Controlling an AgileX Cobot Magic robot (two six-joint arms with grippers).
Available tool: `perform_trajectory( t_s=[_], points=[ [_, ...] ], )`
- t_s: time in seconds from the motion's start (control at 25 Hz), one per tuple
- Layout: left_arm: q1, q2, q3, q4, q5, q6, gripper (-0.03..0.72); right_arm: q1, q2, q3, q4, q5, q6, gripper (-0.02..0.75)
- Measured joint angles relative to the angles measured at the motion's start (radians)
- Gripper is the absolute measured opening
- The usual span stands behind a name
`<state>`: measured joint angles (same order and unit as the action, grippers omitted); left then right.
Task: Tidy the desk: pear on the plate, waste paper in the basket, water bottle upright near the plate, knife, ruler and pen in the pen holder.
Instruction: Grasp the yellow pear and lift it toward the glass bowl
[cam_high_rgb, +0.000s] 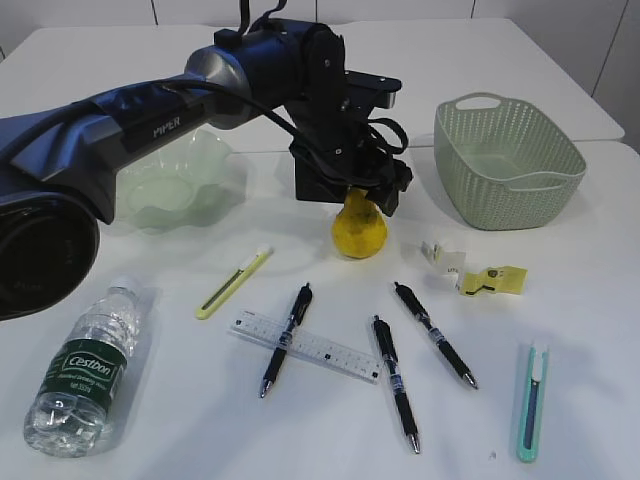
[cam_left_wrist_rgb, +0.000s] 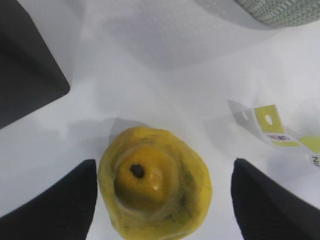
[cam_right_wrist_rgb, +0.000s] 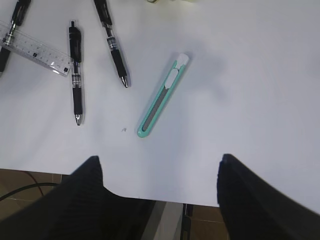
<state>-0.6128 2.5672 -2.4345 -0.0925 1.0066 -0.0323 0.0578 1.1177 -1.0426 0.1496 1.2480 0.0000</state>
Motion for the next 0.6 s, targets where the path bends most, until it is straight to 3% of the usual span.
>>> perform_trajectory(
  t_s=[0.32,0.6],
  points=[
    [0.0,0.002,0.0,0.0,0.004,0.0,0.589,0.0,0.0,0.0,0.0,0.0,0.0,0.551],
    [0.0,0.006,0.0,0.005,0.023,0.0,0.52,0.0,0.0,0.0,0.0,0.0,0.0,0.552]
  ],
)
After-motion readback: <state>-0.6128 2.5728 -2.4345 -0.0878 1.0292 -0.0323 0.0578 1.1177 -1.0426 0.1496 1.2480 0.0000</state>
